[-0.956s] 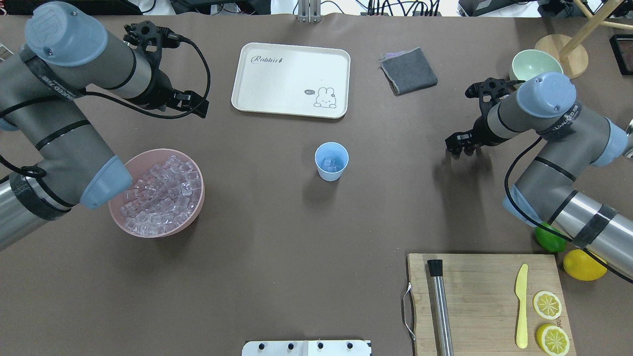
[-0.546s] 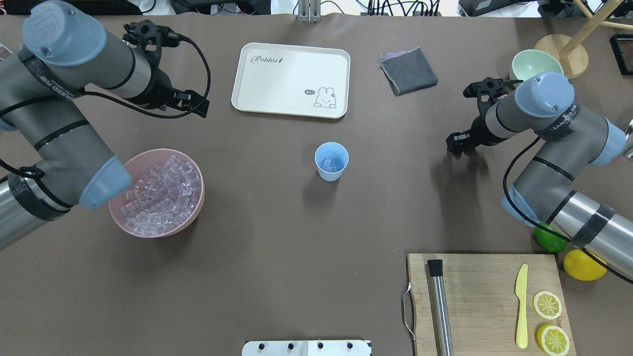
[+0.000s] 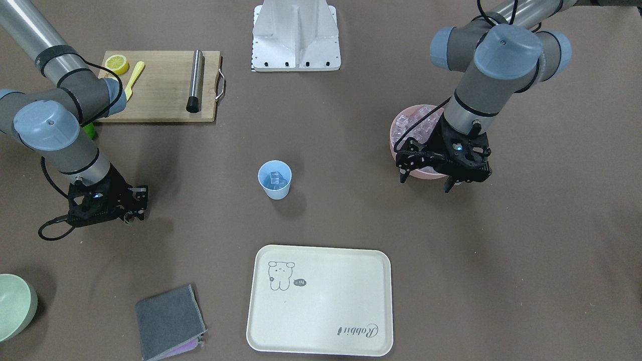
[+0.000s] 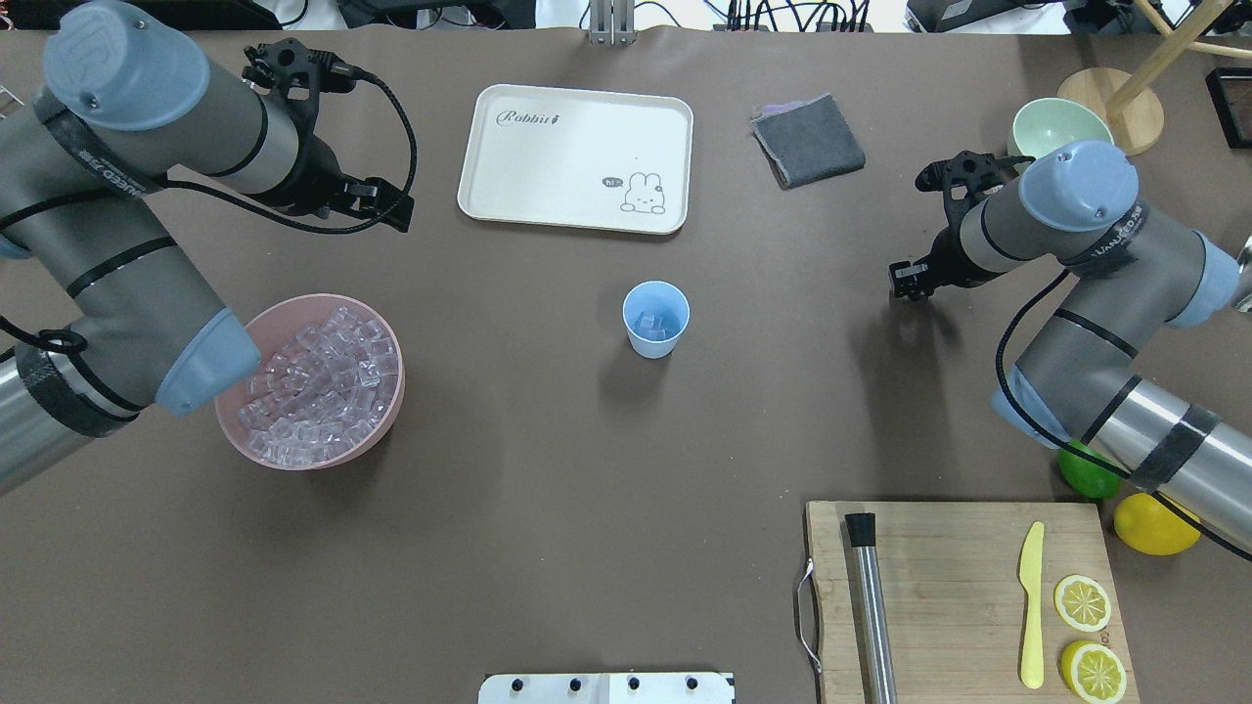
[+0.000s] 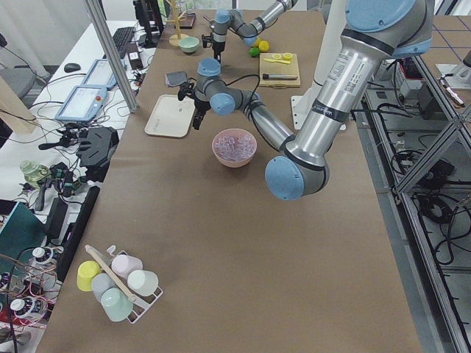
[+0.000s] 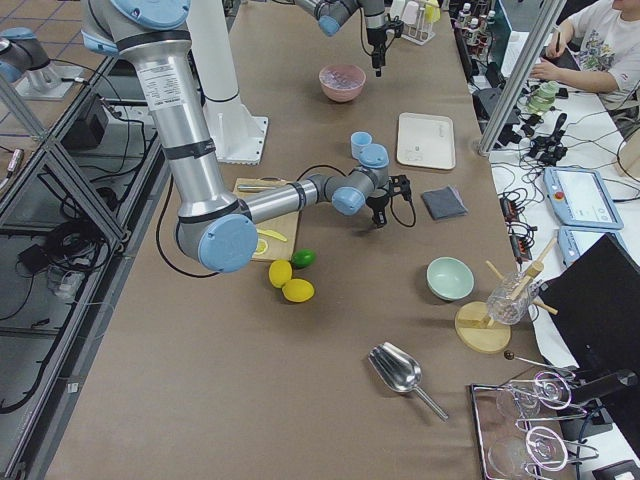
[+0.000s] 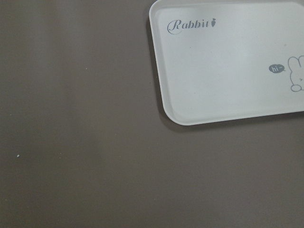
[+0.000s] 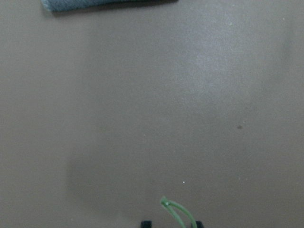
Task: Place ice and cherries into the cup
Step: 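Lower the right gripper onto the two cherries and grasp them by the stems, then carry the cherries with the right gripper over the blue cup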
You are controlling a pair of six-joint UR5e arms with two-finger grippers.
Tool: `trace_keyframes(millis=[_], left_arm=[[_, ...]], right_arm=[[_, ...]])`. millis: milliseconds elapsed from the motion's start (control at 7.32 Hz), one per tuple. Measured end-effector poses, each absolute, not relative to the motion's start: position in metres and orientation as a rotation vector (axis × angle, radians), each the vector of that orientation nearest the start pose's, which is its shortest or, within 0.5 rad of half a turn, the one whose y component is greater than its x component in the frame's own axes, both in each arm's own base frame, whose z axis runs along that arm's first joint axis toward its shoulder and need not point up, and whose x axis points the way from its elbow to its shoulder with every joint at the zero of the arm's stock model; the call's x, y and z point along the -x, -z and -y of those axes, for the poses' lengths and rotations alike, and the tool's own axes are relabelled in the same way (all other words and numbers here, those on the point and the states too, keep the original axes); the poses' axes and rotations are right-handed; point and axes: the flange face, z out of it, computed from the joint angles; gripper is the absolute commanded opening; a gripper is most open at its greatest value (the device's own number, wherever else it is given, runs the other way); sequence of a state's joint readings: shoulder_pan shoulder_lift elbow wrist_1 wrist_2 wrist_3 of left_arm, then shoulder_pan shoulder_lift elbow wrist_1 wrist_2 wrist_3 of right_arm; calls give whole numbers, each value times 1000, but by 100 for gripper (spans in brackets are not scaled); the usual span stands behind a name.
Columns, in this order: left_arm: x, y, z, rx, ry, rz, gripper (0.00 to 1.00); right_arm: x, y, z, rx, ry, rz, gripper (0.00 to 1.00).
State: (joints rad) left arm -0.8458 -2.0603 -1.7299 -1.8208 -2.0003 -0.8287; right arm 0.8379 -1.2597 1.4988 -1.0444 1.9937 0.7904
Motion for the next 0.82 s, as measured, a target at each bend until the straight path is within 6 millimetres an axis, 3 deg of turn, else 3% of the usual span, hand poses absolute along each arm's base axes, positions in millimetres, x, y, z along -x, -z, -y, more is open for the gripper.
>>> trace_keyframes(millis=[273,410,546,683,819], left_arm=[[-361,-280,543,-347,-99,-903,98],[-362,-280,543,-346,-100,-903,98],[-363,-280,543,-346,-101,-902,98],[-365,-281,543,-345,-102,-900,98],[-366,-282,543,-345,-103,-898,98]], right_arm=[[351,-446,543,-284,97,820,7],[343,-411,539,-278,89,814,6],[338,-358,536,-257,74,804,5],[343,-302,536,-232,45,802,4],[355,-259,533,-208,14,813,3]])
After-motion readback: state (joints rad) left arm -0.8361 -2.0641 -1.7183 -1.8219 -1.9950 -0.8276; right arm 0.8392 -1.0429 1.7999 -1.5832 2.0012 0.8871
